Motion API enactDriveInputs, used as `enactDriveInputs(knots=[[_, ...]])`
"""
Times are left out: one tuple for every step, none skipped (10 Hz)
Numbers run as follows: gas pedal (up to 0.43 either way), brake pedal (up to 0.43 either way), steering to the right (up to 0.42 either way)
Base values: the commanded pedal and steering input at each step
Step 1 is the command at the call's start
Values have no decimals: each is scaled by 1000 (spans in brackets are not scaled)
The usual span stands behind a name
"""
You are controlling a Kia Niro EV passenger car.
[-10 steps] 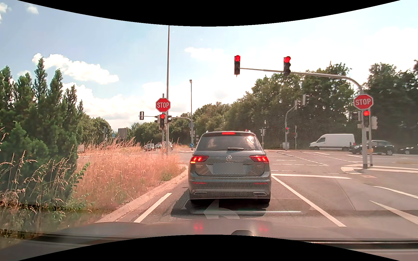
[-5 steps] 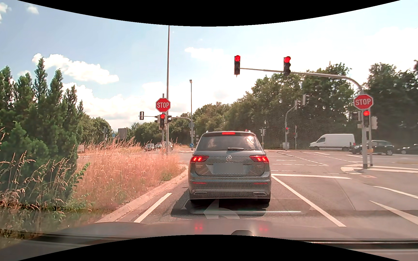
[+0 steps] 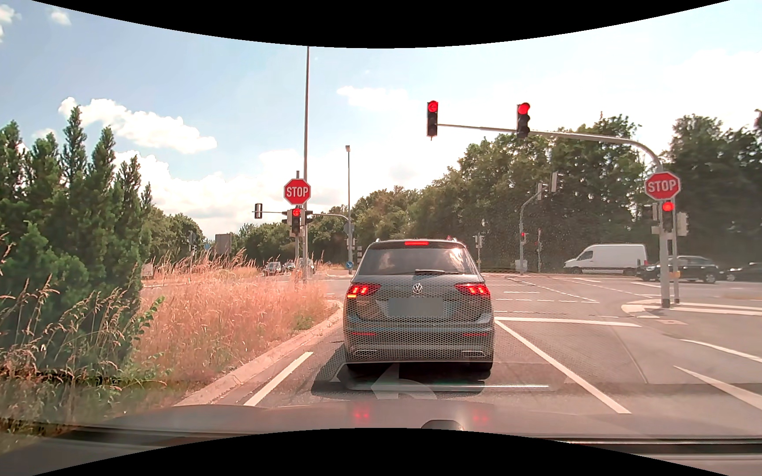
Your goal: Follow the waypoints while adhering to traffic rules and regulations
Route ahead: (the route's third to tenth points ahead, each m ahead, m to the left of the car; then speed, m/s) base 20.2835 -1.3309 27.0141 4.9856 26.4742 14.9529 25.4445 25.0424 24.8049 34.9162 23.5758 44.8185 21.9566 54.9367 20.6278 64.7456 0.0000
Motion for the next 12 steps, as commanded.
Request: enactDriveInputs(knots=[[0,152,8],[0,159,8],[0,159,8],[0,159,8],[0,159,8],[0,165,8],[0,165,8],[0,165,8],[0,165,8],[0,171,8],[0,171,8],[0,183,8]])
